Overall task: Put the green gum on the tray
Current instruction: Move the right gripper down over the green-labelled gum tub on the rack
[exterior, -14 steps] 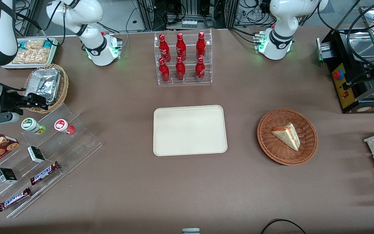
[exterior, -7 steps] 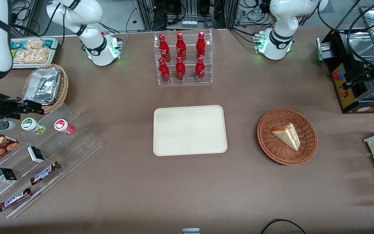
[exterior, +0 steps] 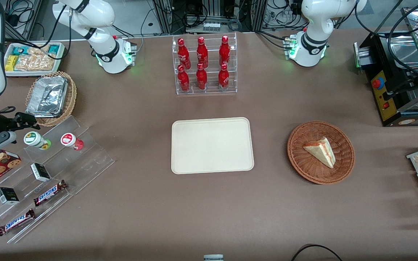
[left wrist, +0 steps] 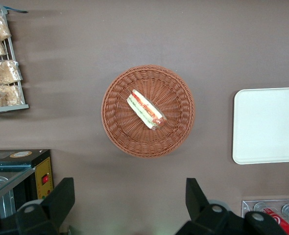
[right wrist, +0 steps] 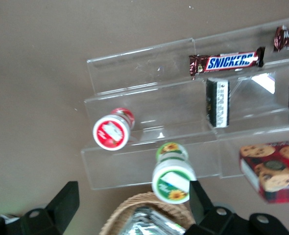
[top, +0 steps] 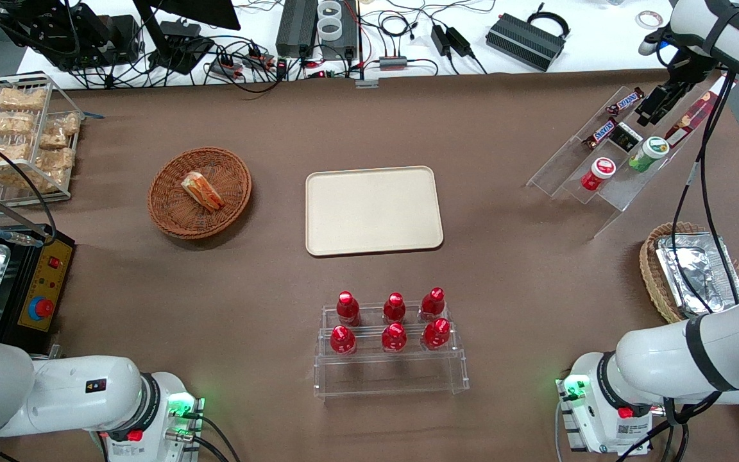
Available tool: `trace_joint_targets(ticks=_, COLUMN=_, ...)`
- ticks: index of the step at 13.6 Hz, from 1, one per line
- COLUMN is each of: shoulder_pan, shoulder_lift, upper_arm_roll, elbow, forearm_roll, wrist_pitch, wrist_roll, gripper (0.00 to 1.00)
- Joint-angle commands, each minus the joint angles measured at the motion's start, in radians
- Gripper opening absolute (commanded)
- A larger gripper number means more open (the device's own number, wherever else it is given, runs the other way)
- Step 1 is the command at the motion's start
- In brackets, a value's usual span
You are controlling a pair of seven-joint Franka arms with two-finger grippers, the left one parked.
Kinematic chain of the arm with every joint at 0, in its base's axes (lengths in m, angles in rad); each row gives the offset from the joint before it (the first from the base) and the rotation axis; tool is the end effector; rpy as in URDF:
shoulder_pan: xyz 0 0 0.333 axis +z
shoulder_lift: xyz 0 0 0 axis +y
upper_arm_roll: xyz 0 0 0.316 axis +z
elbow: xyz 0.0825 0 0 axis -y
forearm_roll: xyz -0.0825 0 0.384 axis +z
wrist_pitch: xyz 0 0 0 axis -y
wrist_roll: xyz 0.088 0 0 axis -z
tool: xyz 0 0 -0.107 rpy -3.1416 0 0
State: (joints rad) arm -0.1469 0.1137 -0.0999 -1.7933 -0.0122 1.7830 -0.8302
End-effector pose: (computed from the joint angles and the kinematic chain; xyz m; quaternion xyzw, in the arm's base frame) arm 0.5641 -0.1412 0.4721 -0.9554 -0.2886 0.0589 0.0217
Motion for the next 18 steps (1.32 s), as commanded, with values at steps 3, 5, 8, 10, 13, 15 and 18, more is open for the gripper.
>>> trace_joint_targets(ticks=3, shoulder_pan=-0.029, shoulder_lift=0.011, upper_arm_roll=0.003, elbow=-0.017, forearm_roll=-0.029, wrist_pitch=0.067, wrist_roll=-0.182, gripper=1.00)
trace_joint_targets(ticks=5, shoulder_pan=-0.068, shoulder_lift=0.006, upper_arm_roll=0.005, elbow=-0.061, forearm_roll=-0.025, wrist_pitch=0.131, wrist_roll=-0.268, gripper=1.00)
trace_joint_targets(ticks=8, shoulder_pan=-0.085, shoulder_lift=0.000, upper_arm_roll=0.006, elbow=-0.103, forearm_roll=-0.017, wrist_pitch=0.176, wrist_roll=-0.274, gripper=1.00)
trace_joint_targets(ticks=10, shoulder_pan=-0.088, shoulder_lift=-0.005, upper_arm_roll=0.006, elbow=-0.129, forearm_roll=-0.012, wrist_pitch=0.200, wrist_roll=-0.274, gripper=1.00)
trace_joint_targets(ticks=13, shoulder_pan=-0.089, shoulder_lift=-0.029, upper_arm_roll=0.006, elbow=-0.187, forearm_roll=0.012, wrist_pitch=0.248, wrist_roll=-0.274, gripper=1.00)
trace_joint_targets(ticks=15, shoulder_pan=-0.108, shoulder_lift=-0.057, upper_arm_roll=0.006, elbow=-0.256, forearm_roll=0.018, wrist_pitch=0.314, wrist_roll=-0.274, gripper=1.00)
trace_joint_targets(ticks=18, shoulder_pan=-0.108, shoulder_lift=-0.077, upper_arm_roll=0.006, elbow=-0.314, forearm_roll=0.020, wrist_pitch=0.374, wrist_roll=-0.274, gripper=1.00)
